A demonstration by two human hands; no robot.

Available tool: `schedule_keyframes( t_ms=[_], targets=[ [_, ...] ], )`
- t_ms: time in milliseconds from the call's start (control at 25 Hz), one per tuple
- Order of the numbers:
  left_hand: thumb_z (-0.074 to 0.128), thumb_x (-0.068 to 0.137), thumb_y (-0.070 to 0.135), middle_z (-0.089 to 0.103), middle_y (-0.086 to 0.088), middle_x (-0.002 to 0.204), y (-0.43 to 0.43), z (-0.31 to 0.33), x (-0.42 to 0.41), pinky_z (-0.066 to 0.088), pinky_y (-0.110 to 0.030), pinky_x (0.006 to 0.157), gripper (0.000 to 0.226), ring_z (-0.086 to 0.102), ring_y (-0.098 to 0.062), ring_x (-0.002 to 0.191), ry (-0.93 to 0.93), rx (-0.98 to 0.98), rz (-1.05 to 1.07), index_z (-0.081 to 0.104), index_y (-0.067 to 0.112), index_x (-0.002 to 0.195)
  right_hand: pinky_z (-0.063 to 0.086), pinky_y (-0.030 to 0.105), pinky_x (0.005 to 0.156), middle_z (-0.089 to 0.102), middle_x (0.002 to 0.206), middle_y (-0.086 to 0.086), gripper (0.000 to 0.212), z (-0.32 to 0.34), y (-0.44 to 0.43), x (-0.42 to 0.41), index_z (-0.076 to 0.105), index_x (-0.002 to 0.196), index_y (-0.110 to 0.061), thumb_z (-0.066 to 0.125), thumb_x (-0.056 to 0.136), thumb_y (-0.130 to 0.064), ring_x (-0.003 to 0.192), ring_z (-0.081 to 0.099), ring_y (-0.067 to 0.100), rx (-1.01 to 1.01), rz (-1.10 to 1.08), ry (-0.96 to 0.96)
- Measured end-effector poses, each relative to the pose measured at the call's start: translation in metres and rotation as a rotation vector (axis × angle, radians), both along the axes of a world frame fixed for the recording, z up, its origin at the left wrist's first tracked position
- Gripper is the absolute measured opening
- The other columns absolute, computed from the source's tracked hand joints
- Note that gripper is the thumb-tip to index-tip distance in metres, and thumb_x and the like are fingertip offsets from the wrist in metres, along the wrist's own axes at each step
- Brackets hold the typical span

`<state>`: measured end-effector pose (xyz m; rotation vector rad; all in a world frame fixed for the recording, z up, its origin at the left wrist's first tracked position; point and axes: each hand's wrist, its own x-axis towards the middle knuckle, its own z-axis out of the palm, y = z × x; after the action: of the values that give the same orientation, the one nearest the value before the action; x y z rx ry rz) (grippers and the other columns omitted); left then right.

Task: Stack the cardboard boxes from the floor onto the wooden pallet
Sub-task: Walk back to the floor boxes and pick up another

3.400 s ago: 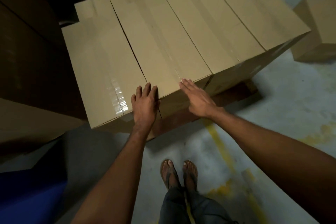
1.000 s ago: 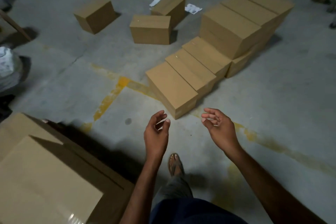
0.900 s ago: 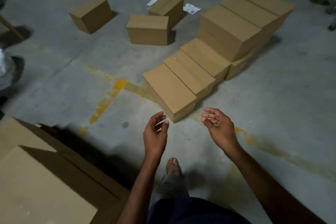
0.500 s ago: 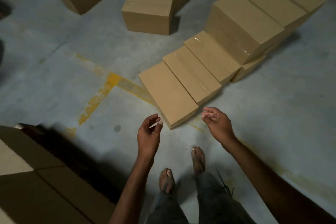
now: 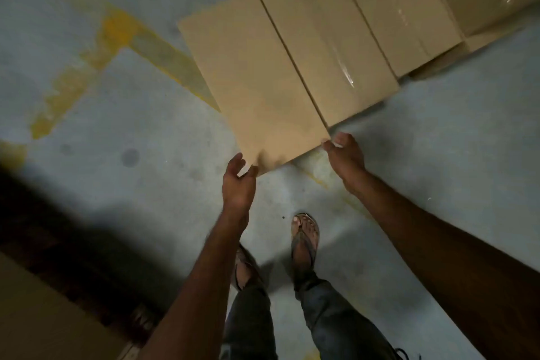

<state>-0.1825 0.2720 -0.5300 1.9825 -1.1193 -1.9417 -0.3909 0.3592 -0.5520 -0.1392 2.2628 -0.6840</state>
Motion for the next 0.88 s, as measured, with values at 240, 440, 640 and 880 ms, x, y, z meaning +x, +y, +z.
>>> schedule_keyframes(
  t_ms=[240,440,640,880],
  targets=[
    [0.049,0.104,0.051,0.032,-0.004,0.166,0.012,-0.121,-0.013,0.033,-0.036,0.115,0.071,0.036,-0.024,0.149,-0.056,0.125,-0.052,0.021,0.023,0.163,0.039,0.026,0.103,0.045,0.157,0.007,0.07,-0.126,-0.002,-0.024,0.037,0.157,-0.014,0.066,0.098,-0.038,0.139,0.048,0.024,0.025,-0.11,-0.083],
    [0.043,0.105,0.056,0.04,0.001,0.162,0.016,-0.13,-0.015,0.034,-0.034,0.109,0.062,0.039,-0.023,0.147,-0.029,0.047,0.002,0.031,0.031,0.16,0.043,0.03,0.101,0.047,0.153,0.002,0.067,-0.145,0.013,-0.024,0.038,0.156,-0.023,0.069,0.097,-0.029,0.134,0.051,0.021,-0.064,-0.038,-0.073],
    [0.041,0.102,0.064,0.05,0.005,0.155,-0.01,-0.05,0.002,0.036,-0.027,0.105,0.06,0.046,-0.015,0.14,0.0,-0.112,0.162,0.048,0.031,0.152,0.051,0.039,0.101,0.051,0.143,0.004,0.072,-0.065,-0.007,-0.011,0.041,0.151,-0.013,0.076,0.089,-0.026,0.127,0.055,0.023,-0.199,0.052,0.062],
    [0.041,0.104,0.061,0.062,0.015,0.141,-0.108,0.06,0.005,0.041,-0.029,0.109,0.051,0.054,-0.003,0.131,0.179,-0.227,0.114,0.06,0.033,0.142,0.036,0.046,0.117,0.042,0.158,0.015,0.088,0.054,-0.105,-0.013,0.027,0.16,-0.011,0.075,0.09,-0.034,0.142,0.043,0.035,-0.225,0.252,0.323]
  ],
)
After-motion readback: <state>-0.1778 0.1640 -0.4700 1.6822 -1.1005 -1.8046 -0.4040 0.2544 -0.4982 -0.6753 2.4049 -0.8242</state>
